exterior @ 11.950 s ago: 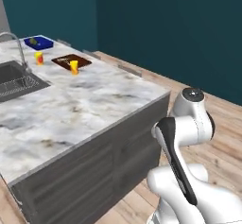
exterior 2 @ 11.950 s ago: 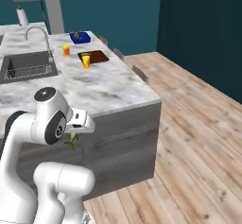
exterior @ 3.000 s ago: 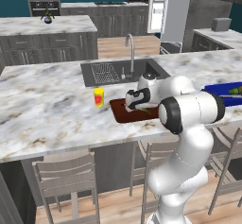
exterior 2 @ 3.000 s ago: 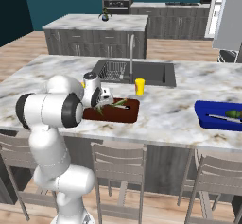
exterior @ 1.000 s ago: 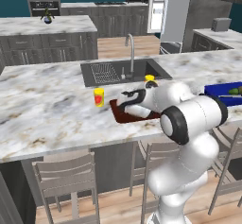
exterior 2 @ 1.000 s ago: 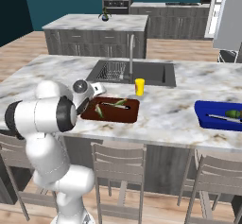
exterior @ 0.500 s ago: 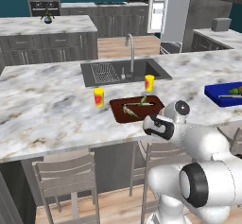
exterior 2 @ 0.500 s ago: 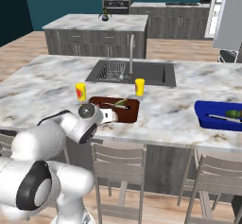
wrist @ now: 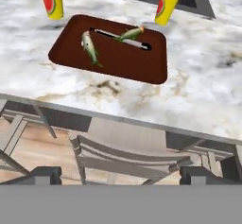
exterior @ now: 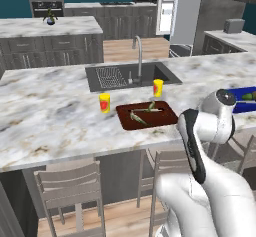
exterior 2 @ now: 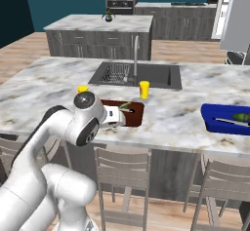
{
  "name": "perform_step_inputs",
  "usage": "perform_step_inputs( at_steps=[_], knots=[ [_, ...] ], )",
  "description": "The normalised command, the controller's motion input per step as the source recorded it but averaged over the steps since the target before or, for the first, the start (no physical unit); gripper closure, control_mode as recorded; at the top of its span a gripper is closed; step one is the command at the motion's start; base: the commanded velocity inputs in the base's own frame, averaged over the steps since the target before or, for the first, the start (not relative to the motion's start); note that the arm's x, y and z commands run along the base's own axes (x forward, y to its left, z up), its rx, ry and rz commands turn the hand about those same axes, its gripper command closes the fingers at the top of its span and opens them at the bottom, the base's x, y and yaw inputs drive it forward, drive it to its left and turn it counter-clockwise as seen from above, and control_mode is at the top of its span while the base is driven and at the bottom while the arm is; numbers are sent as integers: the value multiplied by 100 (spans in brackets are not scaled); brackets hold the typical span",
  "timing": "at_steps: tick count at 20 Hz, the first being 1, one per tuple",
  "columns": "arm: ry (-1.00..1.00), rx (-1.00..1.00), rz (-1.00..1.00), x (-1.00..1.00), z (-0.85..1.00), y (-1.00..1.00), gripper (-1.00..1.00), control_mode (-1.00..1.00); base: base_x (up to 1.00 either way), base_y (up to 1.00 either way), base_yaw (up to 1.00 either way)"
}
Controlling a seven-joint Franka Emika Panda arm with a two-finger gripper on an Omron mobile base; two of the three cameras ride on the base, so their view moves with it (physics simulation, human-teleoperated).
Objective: Gather the potato and avocado from the fridge and place them on a tray on the dining counter. Then gather the fishs from the fridge and place them on the other tray.
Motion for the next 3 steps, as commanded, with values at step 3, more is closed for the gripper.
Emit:
perform_step_inputs(
  at_steps=[3],
  knots=[
    [-29, 8, 5, -100, 100, 0, -100, -100, 0, 0, 0]
  ],
)
